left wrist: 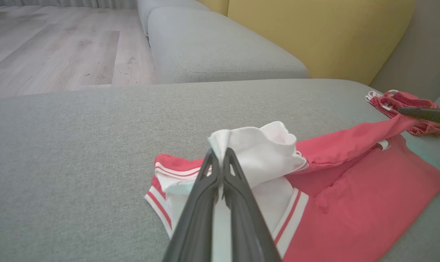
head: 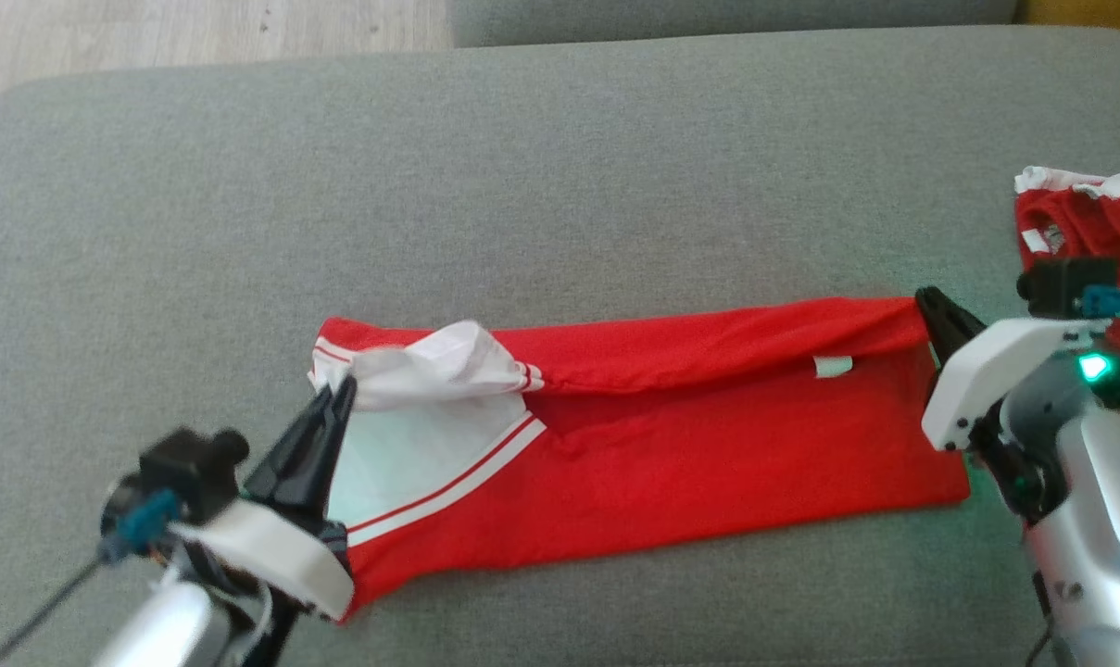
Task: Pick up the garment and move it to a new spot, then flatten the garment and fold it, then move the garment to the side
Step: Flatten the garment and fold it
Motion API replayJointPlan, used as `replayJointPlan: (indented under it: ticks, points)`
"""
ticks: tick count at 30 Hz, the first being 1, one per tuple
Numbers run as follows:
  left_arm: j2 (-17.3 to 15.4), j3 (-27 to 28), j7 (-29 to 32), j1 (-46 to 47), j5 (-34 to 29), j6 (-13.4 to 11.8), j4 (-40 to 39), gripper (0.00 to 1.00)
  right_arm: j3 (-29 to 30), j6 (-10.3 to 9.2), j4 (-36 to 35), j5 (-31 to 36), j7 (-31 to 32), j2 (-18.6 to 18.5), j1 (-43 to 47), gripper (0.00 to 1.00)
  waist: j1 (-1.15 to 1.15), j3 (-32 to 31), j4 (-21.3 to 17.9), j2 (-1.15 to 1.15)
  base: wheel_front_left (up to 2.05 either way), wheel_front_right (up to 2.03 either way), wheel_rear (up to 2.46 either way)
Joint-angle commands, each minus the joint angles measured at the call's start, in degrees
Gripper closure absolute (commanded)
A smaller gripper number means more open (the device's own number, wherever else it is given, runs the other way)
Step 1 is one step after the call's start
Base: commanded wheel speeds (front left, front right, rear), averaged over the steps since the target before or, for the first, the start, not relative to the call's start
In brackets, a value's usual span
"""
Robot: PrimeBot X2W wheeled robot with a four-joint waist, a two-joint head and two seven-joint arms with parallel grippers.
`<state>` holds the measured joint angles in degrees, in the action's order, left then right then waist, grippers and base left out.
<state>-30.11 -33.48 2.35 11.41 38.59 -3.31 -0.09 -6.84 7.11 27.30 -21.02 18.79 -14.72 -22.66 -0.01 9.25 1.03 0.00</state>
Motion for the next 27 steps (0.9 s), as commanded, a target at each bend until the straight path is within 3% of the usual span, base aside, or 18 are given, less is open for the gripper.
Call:
replayJointPlan:
  ticks: [1, 10, 11, 12, 13, 14, 15, 16, 19, 27]
  points:
    - [-0.6, 2.3, -2.3, 1.7, -0.4, -0.5, -1.3, 1.00, -0.1, 0.37, -2.5, 0.3, -1.0, 0.2, -0.1, 1.00, 0.01, -0.3, 0.1, 0.00, 0.00, 0.00, 0.00]
    - [2.4, -0.5, -11.1, -5.7, -2.7, -1.2, 3.2, 1.00, 2.2, 0.37, -3.3, 1.9, -4.5, 2.3, 5.3, 0.98, 0.01, -2.6, -0.2, 0.00, 0.00, 0.00, 0.00]
    - [2.8, -0.8, -11.7, -6.5, -2.7, -1.2, 3.8, 1.00, 2.6, 0.37, -3.3, 1.9, -4.9, 2.6, 5.9, 0.87, 0.01, -2.9, -0.2, 0.00, 0.00, 0.00, 0.00]
    - [3.1, -1.2, -12.3, -7.1, -2.8, -1.1, 4.5, 1.00, 3.0, 0.37, -3.2, 1.9, -5.4, 2.9, 6.5, 0.67, 0.01, -3.2, -0.1, 0.00, 0.00, 0.00, 0.00]
    - [3.4, -1.7, -12.8, -7.6, -3.1, -1.1, 5.2, 0.96, 3.3, 0.37, -3.1, 2.0, -5.8, 3.0, 7.2, 0.20, 0.01, -3.6, 0.0, 0.00, 0.00, 0.00, 0.00]
    - [3.9, -1.9, -13.3, -8.1, -3.0, -1.1, 5.9, 0.64, 3.7, 0.37, -3.1, 2.1, -6.3, 3.3, 7.8, 0.00, 0.01, -3.9, 0.1, 0.00, 0.00, 0.00, 0.00]
    - [4.3, -2.0, -13.8, -8.5, -3.1, -1.3, 6.5, 0.07, 4.2, 0.37, -3.0, 2.0, -6.8, 3.6, 8.4, 0.00, 0.01, -4.3, 0.2, 0.00, 0.00, 0.00, 0.00]
    - [4.8, -1.9, -14.3, -8.9, -3.1, -1.6, 7.1, 0.00, 4.7, 0.37, -2.9, 1.9, -7.3, 3.9, 8.9, 0.00, 0.01, -4.6, 0.3, 0.00, 0.00, 0.00, 0.00]
    - [6.7, 0.4, -16.3, -10.7, -2.3, -3.3, 7.4, 0.00, 6.9, 0.37, -3.1, 1.9, -8.8, 4.8, 10.9, 0.00, 0.01, -5.6, 0.6, 0.00, 0.00, 0.00, 0.00]
    - [7.9, 7.2, -17.3, -12.9, -4.6, -7.9, 4.3, 0.00, 12.3, 0.37, -5.4, 3.3, -9.6, 5.4, 13.5, 0.00, 0.01, -6.5, 1.9, 0.00, 0.00, 0.00, 0.00]
